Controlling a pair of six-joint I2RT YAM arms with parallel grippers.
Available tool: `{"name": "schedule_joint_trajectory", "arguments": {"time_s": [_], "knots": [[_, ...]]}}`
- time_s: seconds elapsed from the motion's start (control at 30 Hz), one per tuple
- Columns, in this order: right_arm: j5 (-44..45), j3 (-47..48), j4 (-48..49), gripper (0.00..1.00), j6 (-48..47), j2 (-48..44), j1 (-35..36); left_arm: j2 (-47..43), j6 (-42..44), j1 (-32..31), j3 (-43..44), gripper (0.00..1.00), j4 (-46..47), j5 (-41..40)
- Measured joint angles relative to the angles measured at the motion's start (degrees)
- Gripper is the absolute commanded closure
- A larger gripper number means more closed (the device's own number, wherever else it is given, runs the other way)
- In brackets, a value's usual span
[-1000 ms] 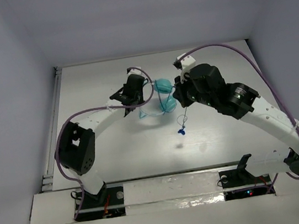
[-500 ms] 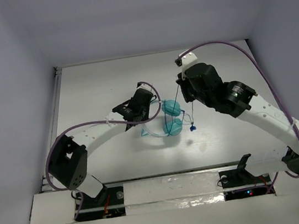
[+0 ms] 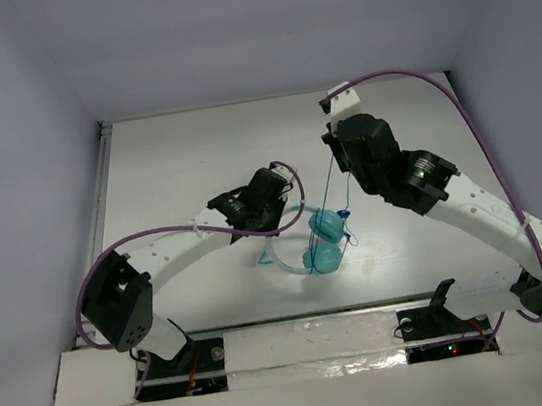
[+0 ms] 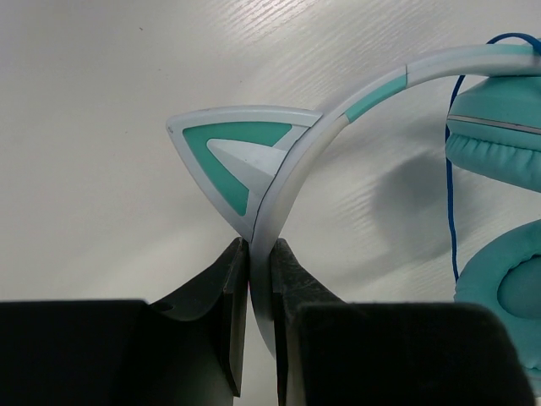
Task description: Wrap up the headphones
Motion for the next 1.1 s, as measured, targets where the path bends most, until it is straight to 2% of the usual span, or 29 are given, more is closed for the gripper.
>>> {"name": "schedule_joint_trajectory", "arguments": {"time_s": [0.1,0.27,0.4,0.73,0.97,1.1], "knots": [[1.7,-0.3,1.5,1.0,-1.8,0.0,0.0,-0.5,1.7,0.0,1.6,1.0,-2.4,-0.4],[3.4,-0.3,4.3,1.0,-4.1,0.0,-0.2,-0.5,3.3,0.0,4.9,1.0,-6.3,-6.8],[4.4,-0.3,7.4,1.0,-5.6,0.4,-1.7,-0.5,4.6,0.3,5.0,1.0,-6.8,-7.0],[4.2,-4.4,16.9,0.98,-5.9,5.4,-7.1,-7.4,8.3,0.1,5.0,1.0,-6.8,2.1],[-0.5,-8.0,17.5,0.96,-2.3,8.0,-7.2,-11.8,9.5,0.1,5.0,1.0,-5.0,10.2],[-4.4,-8.7,17.2,0.96,1.3,7.1,-7.2,-12.8,8.9,0.1,5.0,1.0,-2.7,11.3]]}}
